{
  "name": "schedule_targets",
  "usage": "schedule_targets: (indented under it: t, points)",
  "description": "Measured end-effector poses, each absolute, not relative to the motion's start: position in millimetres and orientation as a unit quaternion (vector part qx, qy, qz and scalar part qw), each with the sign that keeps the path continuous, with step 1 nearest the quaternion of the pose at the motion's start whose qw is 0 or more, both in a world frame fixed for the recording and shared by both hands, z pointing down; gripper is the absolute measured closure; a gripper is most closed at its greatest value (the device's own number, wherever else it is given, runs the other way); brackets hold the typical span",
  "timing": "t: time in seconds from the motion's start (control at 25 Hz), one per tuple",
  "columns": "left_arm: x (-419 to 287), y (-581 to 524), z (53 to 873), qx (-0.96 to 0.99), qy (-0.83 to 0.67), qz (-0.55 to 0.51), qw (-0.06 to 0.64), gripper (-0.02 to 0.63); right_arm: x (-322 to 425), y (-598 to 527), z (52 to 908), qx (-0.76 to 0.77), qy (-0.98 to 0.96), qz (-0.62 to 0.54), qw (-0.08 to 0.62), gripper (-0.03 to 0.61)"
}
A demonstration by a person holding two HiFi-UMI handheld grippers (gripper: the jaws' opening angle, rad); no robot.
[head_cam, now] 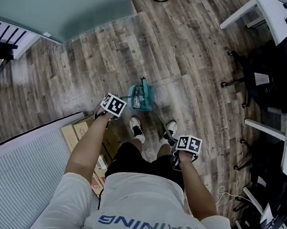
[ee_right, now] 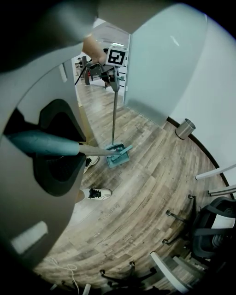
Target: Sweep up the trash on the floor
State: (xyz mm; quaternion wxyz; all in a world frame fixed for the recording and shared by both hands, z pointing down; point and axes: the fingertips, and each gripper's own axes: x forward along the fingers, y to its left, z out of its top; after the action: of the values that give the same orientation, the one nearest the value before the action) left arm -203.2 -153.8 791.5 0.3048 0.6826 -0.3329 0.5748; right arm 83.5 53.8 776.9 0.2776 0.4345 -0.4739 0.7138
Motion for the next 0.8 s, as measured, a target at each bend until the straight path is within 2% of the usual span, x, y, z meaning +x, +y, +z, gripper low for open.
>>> schedule_targets:
  t: [0.24, 0.36, 0.6, 0.8]
  points:
    - [-199.4, -156.8, 790.8, 0.690, -0.338, 0.577, 0.278, 0.522, 112.4, 57.7, 767.8, 0.460, -0.464, 0.710, 0.263, 0.469]
    - [-198.7, -154.5, 790.8, 0.694, -0.328, 0.575, 0.284, 0.360, 128.0, 59.0, 759.9, 0.475, -0.459, 0.709, 0.247, 0.469]
    - [-192.1, -162.6, 770.4, 0.703, -0.368, 0.532, 0.298, 0.290, 163.2, 55.4, 743.4, 0.505, -0.452, 0.702, 0.221, 0.469]
    - [-202.5, -167.7, 746.3, 0.700, -0.411, 0.504, 0.294, 0.270, 185.4, 49.1, 731.1, 0.518, -0.457, 0.690, 0.216, 0.469]
